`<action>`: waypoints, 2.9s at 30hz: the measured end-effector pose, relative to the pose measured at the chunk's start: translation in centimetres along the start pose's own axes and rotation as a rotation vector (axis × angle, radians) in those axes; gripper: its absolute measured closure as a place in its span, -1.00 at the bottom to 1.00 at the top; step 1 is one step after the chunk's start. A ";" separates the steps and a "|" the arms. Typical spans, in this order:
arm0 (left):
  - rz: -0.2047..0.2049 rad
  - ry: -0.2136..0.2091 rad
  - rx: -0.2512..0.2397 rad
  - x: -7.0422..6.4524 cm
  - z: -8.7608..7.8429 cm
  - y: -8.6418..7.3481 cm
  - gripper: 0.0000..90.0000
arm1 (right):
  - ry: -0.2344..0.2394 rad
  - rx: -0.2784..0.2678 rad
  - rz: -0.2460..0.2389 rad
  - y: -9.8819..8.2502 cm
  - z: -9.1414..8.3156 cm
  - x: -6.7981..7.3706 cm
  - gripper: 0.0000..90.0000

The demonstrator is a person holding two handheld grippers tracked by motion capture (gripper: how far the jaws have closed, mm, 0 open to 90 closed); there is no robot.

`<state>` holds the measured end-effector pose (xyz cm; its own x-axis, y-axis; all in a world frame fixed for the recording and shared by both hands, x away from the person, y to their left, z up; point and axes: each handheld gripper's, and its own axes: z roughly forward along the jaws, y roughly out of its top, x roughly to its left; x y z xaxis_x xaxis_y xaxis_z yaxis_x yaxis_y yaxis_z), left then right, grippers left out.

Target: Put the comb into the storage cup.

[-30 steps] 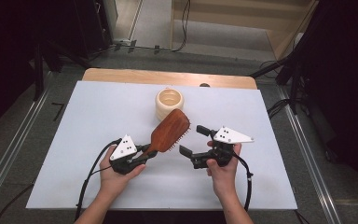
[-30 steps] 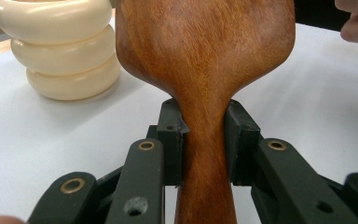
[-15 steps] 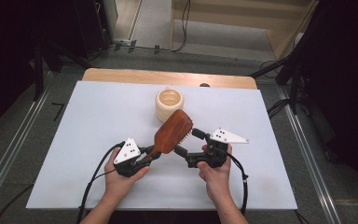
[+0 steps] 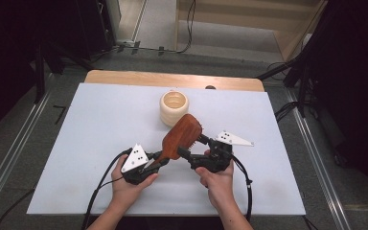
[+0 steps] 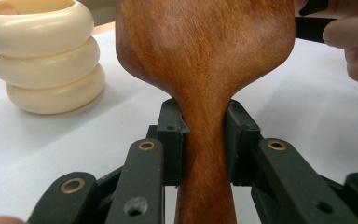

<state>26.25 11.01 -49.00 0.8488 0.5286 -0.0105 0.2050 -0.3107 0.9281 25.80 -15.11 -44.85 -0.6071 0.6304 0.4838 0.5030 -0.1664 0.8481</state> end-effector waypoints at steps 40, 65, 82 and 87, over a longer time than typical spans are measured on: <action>-0.101 -0.050 -0.042 0.6 -1.3 -0.2 -1.00 | 0.026 -0.040 0.002 -0.4 -0.9 0.1 0.23; -0.180 0.158 -0.069 5.7 -9.2 -3.1 -1.00 | 0.011 -0.060 -0.109 1.2 -1.4 0.5 0.24; -0.181 0.216 -0.047 7.0 -11.6 -4.3 -1.00 | 0.011 -0.080 -0.116 2.8 -1.4 0.3 0.23; -0.179 0.227 -0.042 7.3 -12.2 -4.5 -1.00 | 0.006 -0.085 -0.123 3.2 -1.3 0.1 0.23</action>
<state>25.57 25.88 -48.77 0.6690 0.7369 -0.0966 0.3173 -0.1656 0.9337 26.52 -16.60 -41.77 -0.6646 0.6456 0.3762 0.3706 -0.1523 0.9162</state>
